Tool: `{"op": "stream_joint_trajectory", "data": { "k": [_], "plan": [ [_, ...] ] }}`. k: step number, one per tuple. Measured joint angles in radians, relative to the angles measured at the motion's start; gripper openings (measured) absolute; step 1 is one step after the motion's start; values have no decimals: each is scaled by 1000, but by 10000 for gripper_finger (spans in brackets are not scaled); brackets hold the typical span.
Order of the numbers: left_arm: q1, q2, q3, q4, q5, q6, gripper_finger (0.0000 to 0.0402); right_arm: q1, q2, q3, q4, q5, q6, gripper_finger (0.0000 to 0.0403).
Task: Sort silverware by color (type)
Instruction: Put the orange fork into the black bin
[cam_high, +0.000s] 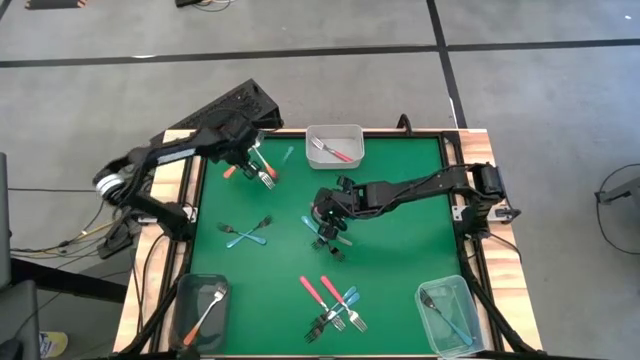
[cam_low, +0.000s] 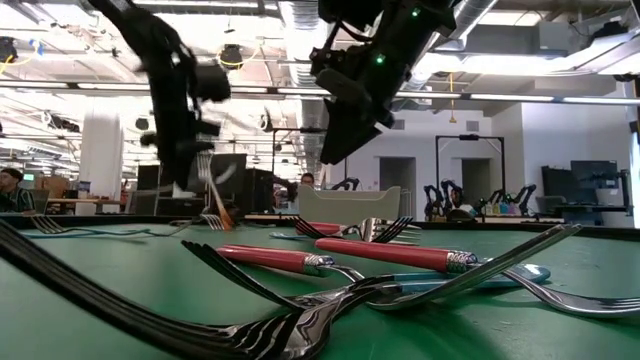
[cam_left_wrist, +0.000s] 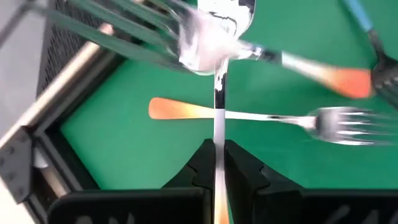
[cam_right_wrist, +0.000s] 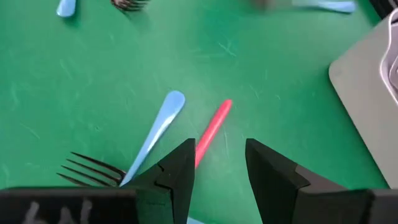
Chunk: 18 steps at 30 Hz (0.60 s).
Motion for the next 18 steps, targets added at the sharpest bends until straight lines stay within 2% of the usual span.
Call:
{"op": "stream_joint_trajectory", "data": {
  "k": [4,8,14,18],
  "plan": [
    [-164,-178,1,-97,-42,-135,2,5,0,0,5,29,0,166],
    [-403,-314,1,-261,-115,-360,2,-8,0,0,30,57,-14,166],
    [-827,-412,1,-516,-156,-898,1,-61,0,0,136,65,-63,166],
    [-1108,-415,1,-552,-152,-1256,1,-89,0,0,173,52,-98,166]
  ]
}}
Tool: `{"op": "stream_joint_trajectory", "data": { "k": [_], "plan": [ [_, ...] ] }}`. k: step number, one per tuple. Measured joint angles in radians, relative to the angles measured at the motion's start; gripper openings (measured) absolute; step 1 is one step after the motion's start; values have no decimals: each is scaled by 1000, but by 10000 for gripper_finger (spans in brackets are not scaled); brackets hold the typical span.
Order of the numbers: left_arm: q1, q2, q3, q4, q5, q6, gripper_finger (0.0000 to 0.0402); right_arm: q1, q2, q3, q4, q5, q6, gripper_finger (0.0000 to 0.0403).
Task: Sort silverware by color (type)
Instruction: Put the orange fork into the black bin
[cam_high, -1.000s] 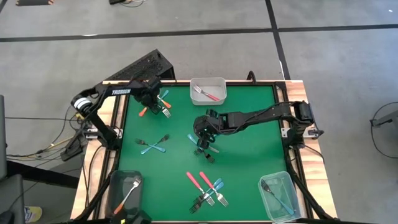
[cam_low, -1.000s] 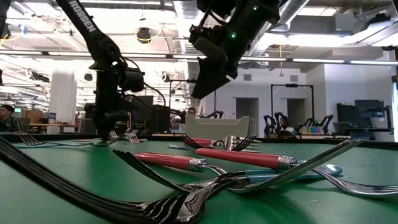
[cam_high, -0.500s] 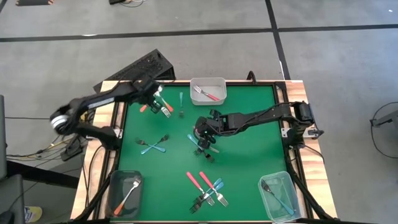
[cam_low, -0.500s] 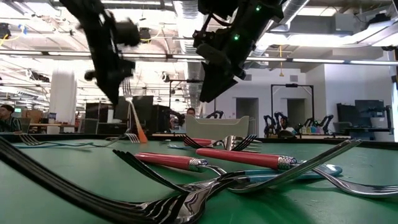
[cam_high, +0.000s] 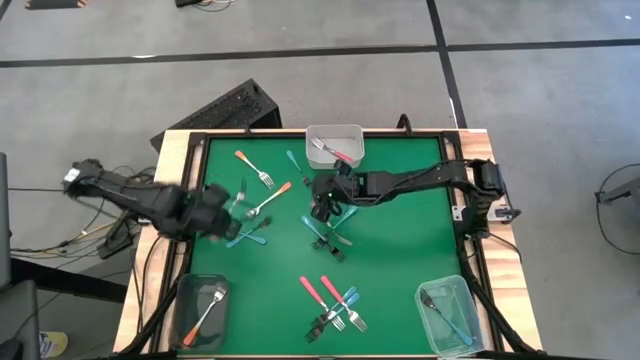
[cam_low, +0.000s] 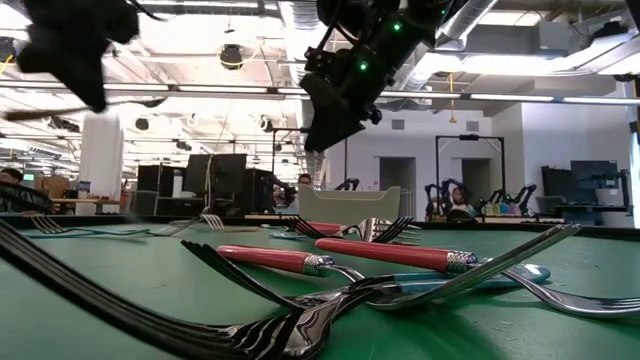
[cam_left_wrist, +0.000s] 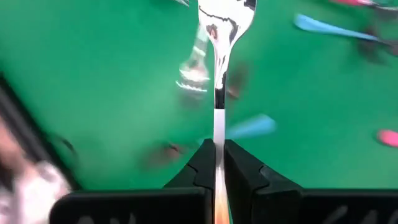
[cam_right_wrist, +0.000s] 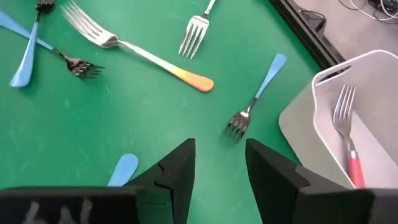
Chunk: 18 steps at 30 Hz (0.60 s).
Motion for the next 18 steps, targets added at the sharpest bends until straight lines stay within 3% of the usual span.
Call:
{"op": "stream_joint_trajectory", "data": {
  "k": [4,11,15,18],
  "plan": [
    [-240,42,0,33,20,-307,1,-20,0,0,-2,-10,-19,166],
    [-514,163,0,109,204,-704,0,-31,0,0,8,-11,-61,166],
    [-621,225,0,207,270,-827,4,-34,0,0,13,-17,-87,166],
    [-656,276,0,305,317,-834,13,-41,0,0,13,-41,-93,166]
  ]
}}
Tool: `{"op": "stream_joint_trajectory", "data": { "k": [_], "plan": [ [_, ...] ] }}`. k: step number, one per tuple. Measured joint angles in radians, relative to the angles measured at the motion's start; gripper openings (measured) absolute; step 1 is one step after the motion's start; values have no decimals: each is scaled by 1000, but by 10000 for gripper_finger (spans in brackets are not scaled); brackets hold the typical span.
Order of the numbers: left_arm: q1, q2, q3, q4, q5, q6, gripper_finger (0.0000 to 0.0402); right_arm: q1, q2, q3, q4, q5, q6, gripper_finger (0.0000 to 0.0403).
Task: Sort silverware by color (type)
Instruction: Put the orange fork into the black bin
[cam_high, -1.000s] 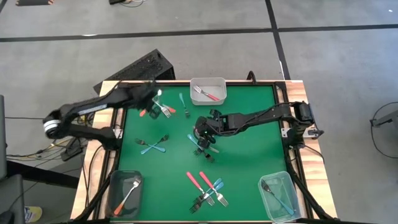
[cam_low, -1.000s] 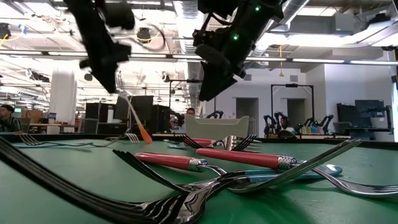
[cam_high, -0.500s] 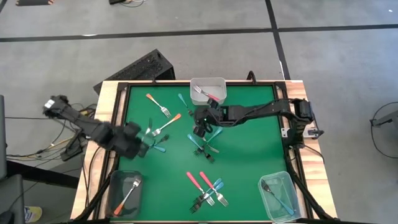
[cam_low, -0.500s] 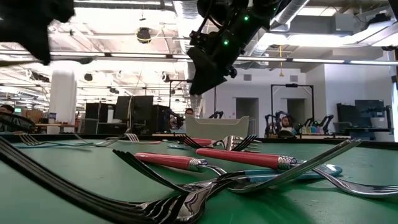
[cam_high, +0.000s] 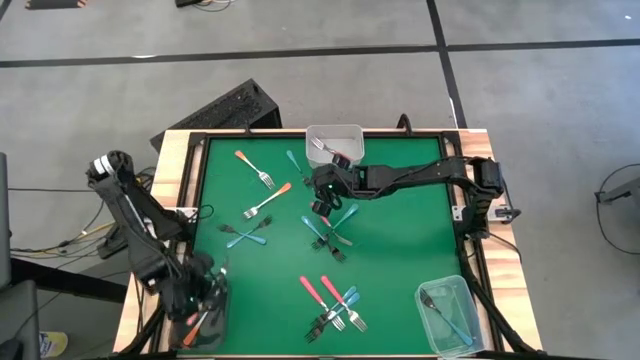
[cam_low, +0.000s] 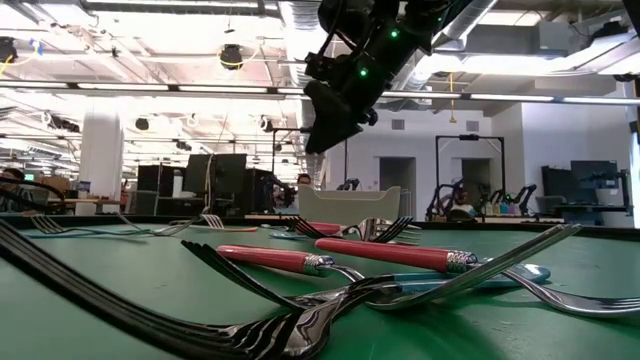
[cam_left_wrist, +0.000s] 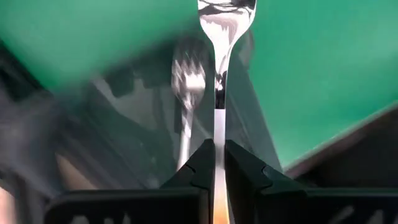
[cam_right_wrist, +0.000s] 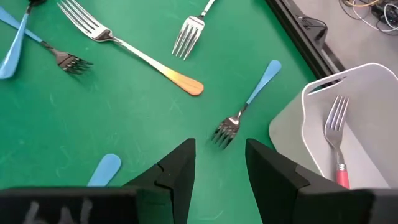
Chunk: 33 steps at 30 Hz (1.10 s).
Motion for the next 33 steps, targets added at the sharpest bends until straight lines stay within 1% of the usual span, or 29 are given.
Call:
{"op": "stream_joint_trajectory", "data": {
  "k": [3,6,10,13,16,19,22,24,26,28,29,31,33],
  "plan": [
    [-15,52,0,65,36,-1,16,-1,0,0,0,-20,2,166],
    [-42,90,0,76,64,-5,18,-1,0,0,0,-22,3,166],
    [-67,120,0,69,68,-26,19,7,0,0,-1,-23,8,166],
    [-71,121,0,63,45,-32,27,16,0,0,-8,-23,12,166],
    [-71,97,0,62,8,-15,52,25,0,0,-23,-23,21,166],
    [-70,57,0,49,-5,-12,93,34,0,0,-42,-23,35,166],
    [-70,0,0,-1,-20,-17,138,40,0,0,-61,-22,51,166],
    [-65,-46,0,-55,-86,-8,164,45,0,0,-75,-22,57,166],
    [-43,-96,0,-102,-204,36,183,54,0,0,-92,-21,58,166],
    [-9,-147,0,-152,-332,114,192,66,0,-3,-102,-22,60,166],
    [21,-172,0,-176,-389,167,194,72,0,-16,-78,-22,60,166],
    [103,-210,0,-203,-458,298,196,78,-1,-63,-21,-43,63,166],
    [224,-238,0,-212,-465,470,196,80,1,-116,17,-99,96,166]
  ]
}}
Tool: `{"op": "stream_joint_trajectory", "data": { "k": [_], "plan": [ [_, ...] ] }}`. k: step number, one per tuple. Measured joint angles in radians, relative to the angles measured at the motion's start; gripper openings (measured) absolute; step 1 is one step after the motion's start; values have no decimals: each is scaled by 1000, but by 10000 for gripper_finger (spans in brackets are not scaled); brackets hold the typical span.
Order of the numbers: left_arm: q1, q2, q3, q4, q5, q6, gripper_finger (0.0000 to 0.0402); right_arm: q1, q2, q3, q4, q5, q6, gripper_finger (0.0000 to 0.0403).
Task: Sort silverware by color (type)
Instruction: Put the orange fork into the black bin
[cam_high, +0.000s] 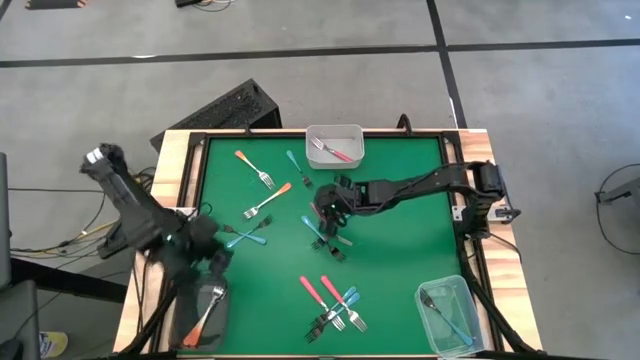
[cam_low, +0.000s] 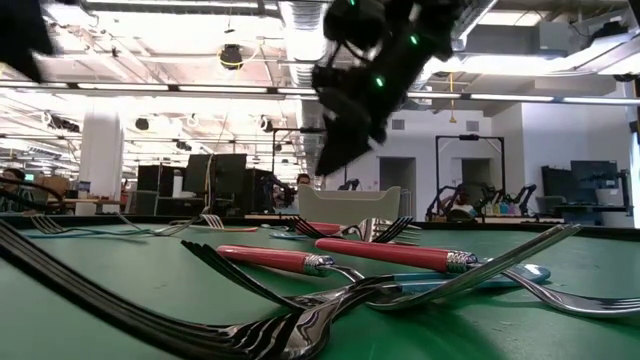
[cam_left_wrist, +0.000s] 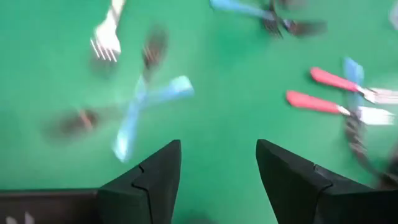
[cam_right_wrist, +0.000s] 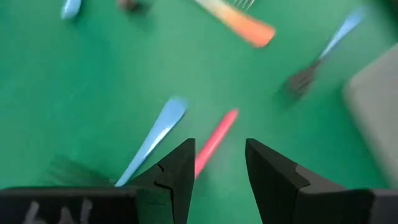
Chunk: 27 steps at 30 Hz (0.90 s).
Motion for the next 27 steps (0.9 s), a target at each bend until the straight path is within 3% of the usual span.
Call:
{"op": "stream_joint_trajectory", "data": {
  "k": [6,9,13,17,27],
  "plan": [
    [453,-19,0,97,70,617,196,3,0,-153,168,-54,118,166],
    [666,11,0,200,163,904,197,23,0,-185,202,-54,155,166],
    [872,96,0,300,265,1147,197,54,-12,-190,207,-54,162,166],
    [972,222,0,316,303,1257,196,76,-32,-192,193,-33,163,166],
    [1031,493,-1,419,307,1374,158,98,-123,-193,132,45,162,166]
  ]
}}
